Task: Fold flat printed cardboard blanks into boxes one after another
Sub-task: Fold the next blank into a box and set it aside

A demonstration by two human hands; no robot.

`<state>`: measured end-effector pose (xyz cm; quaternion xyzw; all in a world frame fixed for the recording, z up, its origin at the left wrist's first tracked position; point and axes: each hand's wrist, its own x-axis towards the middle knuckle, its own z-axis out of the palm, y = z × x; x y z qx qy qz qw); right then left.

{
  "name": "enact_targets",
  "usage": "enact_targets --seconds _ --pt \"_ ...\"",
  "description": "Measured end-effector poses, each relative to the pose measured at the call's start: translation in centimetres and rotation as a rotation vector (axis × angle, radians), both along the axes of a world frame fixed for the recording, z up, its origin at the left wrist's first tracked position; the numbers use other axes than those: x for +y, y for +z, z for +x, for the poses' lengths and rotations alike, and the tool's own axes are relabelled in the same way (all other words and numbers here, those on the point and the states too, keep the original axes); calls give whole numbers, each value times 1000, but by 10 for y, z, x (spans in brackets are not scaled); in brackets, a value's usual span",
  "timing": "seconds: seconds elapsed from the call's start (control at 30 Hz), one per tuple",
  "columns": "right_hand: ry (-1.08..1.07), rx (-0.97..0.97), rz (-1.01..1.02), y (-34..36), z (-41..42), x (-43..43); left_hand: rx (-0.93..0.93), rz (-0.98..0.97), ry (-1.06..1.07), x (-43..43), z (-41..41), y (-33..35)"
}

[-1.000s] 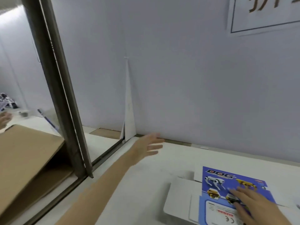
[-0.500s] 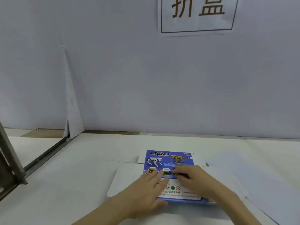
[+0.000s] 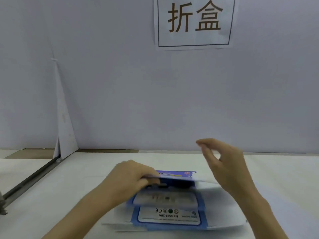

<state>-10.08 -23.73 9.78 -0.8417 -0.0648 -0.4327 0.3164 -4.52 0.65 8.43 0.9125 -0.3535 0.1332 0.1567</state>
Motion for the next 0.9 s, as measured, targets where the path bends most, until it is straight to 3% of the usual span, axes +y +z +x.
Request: enact_targets --seconds 0.07,0.13,0.17,0.23,0.3,0.4,0.5,0.67,0.8,0.9 --pt "-173 -314 -20 6 -3 -2 -223 -90 135 7 4 15" --pt "-285 -453 -12 11 -6 0 -248 -433 199 11 5 29" --pt "-277 -424 19 12 -6 3 -187 -668 190 10 5 35" --pt "-156 -188 142 14 -8 15 21 -1047 95 2 1 43" --pt "66 86 351 11 -7 28 220 -1236 -10 -10 -5 40" --pt "297 137 634 10 -4 34 253 -1258 -21 -24 -11 28" --pt "365 133 652 11 -4 32 270 -1234 4 -29 -13 21" --pt "387 388 603 7 -1 21 383 -1166 54 -32 -8 11" --pt "666 642 619 -1 -1 39 420 -1061 33 -52 -15 -1" --pt "771 620 615 -2 -1 47 500 -1027 28 -51 -8 -2"
